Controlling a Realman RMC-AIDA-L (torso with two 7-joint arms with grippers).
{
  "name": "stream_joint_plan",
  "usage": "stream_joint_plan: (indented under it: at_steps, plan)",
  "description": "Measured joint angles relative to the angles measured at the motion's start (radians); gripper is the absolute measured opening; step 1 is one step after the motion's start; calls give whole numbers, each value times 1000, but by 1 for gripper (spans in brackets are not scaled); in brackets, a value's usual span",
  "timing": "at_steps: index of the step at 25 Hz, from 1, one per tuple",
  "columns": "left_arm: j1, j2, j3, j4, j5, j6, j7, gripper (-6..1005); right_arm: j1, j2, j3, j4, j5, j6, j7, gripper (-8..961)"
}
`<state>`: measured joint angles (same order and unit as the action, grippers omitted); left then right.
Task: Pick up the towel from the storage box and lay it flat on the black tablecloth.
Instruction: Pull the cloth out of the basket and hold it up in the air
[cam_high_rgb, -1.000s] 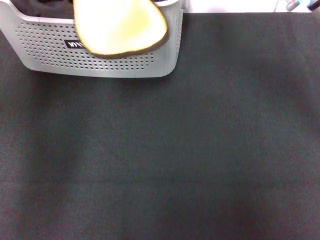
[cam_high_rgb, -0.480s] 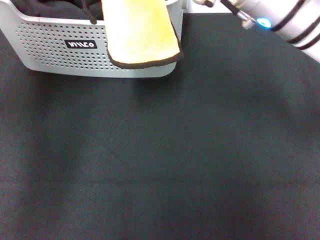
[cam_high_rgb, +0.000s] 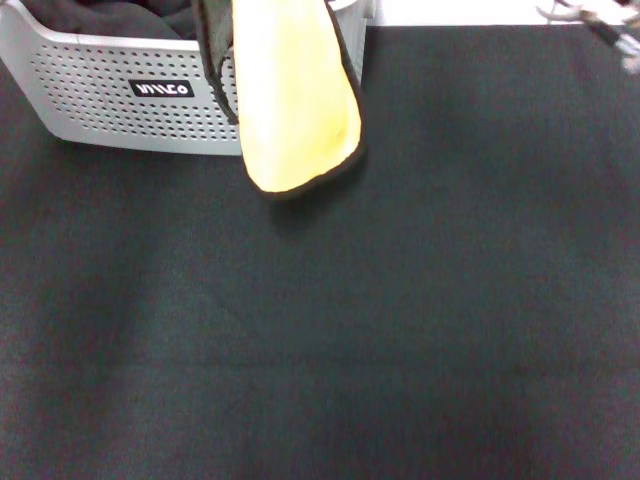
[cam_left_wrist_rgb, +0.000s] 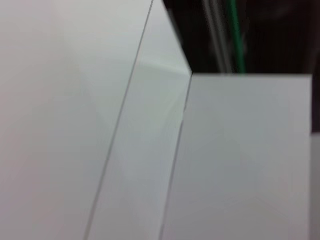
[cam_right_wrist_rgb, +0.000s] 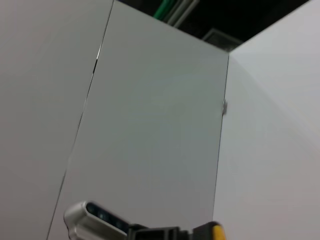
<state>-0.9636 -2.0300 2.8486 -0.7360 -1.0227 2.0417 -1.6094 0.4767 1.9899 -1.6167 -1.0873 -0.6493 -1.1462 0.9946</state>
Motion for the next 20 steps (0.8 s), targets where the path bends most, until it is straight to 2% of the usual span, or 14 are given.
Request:
stream_joint_plan:
  at_steps: [3,7,13,16,20]
  plan:
    - [6,22,0,-64,42,1,4,15,-27,1,112,-24,-125,-52,119,768]
    - [-6,36,1,-133,93,3,6,15,-43,-4,215,-44,-233,-98,220,768]
    - [-76,68,3,-207,276,9,40,15,-43,-11,352,-47,-375,-130,337,768]
    - [-111,88,3,-213,369,9,63,15,-29,-25,383,-46,-428,-134,384,768]
    - [-164,103,3,-214,513,11,122,15,-21,-56,404,-39,-467,-143,425,768]
